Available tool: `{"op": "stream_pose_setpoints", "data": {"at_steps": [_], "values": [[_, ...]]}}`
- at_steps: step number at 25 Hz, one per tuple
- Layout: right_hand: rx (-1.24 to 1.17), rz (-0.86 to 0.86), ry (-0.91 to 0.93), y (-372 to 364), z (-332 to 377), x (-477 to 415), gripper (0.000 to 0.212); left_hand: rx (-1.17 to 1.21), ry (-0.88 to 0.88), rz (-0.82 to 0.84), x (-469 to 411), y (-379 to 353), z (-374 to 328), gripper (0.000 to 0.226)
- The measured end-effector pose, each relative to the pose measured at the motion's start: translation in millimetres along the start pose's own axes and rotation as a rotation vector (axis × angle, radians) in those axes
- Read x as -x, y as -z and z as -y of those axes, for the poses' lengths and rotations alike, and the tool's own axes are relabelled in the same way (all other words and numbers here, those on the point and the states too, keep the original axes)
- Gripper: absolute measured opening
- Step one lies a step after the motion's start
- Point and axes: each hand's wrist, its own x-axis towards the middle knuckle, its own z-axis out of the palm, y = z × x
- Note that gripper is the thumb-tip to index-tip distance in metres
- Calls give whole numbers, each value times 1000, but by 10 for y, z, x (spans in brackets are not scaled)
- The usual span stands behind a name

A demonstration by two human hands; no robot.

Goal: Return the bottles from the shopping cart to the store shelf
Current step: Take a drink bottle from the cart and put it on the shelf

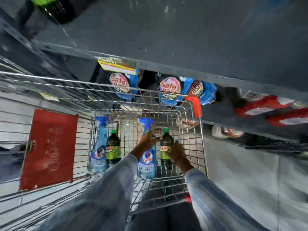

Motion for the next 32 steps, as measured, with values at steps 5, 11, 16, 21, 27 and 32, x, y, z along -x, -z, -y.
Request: {"op": "stream_pose_setpoints", "data": {"at_steps": [5, 11, 16, 21, 27, 32], "values": [[-111, 130, -193, -126, -104, -28, 58, 68, 117, 193, -243, -245, 184, 65], [-176, 149, -120, -45, -97, -33, 84, 222, 121, 335, -164, -108, -4, 40], [-366, 268, 90, 429, 292, 222, 70, 292, 31, 275, 103, 379, -379, 38], [-483, 277, 354, 1055, 751, 732, 83, 254, -192, 99, 683, 968, -984, 29], [-471, 241, 611, 1722, 1458, 1418, 79, 227, -539, -142, 1629, 1617, -1805, 23], [-530, 26, 772, 2267, 2096, 1655, 73, 283, -718, -378, 2051, 2112, -2477, 38]]}}
